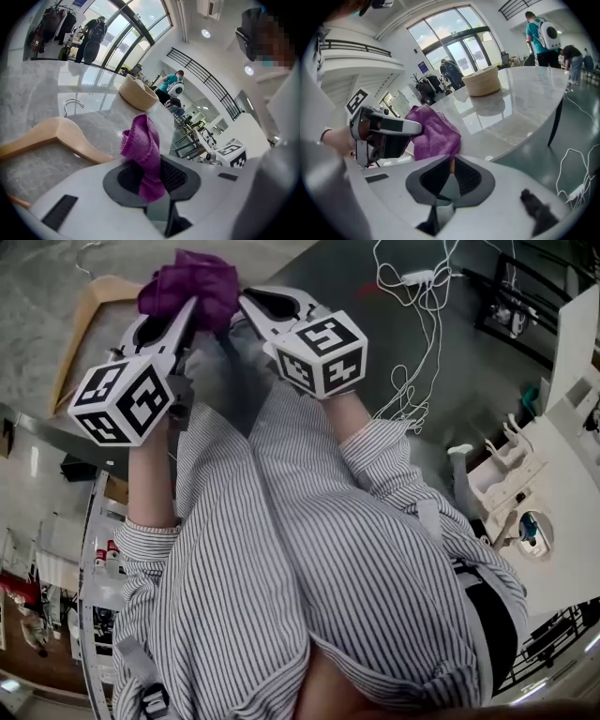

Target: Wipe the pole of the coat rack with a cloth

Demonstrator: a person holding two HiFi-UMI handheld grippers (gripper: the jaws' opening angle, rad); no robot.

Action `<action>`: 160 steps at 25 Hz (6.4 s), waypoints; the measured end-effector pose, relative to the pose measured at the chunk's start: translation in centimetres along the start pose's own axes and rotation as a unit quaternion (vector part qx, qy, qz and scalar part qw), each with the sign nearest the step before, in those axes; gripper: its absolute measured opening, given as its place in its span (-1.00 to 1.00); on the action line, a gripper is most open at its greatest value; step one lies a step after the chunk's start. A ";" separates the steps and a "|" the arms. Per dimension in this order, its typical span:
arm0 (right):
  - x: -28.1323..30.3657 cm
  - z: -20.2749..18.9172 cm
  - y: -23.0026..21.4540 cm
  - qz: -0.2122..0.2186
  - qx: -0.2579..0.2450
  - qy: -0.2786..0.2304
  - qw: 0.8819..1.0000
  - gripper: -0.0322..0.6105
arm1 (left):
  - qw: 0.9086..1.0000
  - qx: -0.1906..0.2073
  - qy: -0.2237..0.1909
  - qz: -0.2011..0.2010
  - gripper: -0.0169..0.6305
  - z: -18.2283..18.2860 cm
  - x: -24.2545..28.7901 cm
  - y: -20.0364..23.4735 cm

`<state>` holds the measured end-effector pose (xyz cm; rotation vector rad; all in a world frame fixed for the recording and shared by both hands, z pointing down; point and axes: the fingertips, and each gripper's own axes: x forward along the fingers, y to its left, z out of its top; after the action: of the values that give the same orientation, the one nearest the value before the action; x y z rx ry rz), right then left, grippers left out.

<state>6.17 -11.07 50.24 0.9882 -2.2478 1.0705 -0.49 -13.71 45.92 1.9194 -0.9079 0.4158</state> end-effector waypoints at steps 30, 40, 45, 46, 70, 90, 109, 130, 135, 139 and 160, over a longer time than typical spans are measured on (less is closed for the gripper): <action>3.3 1.3 2.4 -0.069 -0.034 0.035 0.996 -0.84 | 0.999 0.007 0.030 -0.015 -0.66 1.4 -3.3 6.1; 3.8 1.5 2.5 -0.098 -0.038 0.038 0.994 -0.84 | 1.000 0.007 0.020 -0.002 -0.66 2.6 -4.6 8.6; 3.7 1.5 2.2 -0.113 -0.044 0.042 0.992 -0.85 | 1.000 0.010 0.012 0.009 -0.66 3.5 -5.3 9.9; 3.7 1.5 2.3 -0.116 -0.045 0.043 0.991 -0.85 | 1.000 0.010 0.009 0.012 -0.66 3.7 -5.5 10.2; 4.3 1.7 2.5 -0.154 -0.055 0.063 0.985 -0.84 | 0.998 -0.002 -0.031 0.053 -0.66 6.4 -9.5 15.5; 4.5 1.6 2.4 -0.167 -0.093 0.106 0.976 -0.84 | 0.995 -0.035 -0.059 0.069 -0.66 5.5 -12.3 17.7; 11.1 7.4 9.2 -0.061 -0.150 0.068 0.984 -0.84 | 0.991 -0.062 -0.086 0.086 -0.66 3.7 -14.9 19.3; 18.8 8.2 15.3 0.032 -0.233 0.115 0.965 -0.84 | 0.980 -0.118 -0.120 0.104 -0.66 1.6 -16.2 20.2; 19.1 8.1 15.2 0.031 -0.242 0.120 0.962 -0.85 | 0.974 -0.129 -0.141 0.118 -0.66 1.9 -16.7 20.6; 19.1 7.9 15.1 0.031 -0.239 0.121 0.963 -0.85 | 0.971 -0.141 -0.147 0.127 -0.66 1.0 -17.1 20.8; 18.9 8.0 16.2 0.027 -0.260 0.109 0.959 -0.85 | 0.948 -0.193 -0.192 0.168 -0.66 -2.8 -23.1 22.7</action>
<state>-18.99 -18.04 50.28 0.5597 -2.2082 0.5238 -32.48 -8.01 47.00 1.5062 -1.4665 0.0447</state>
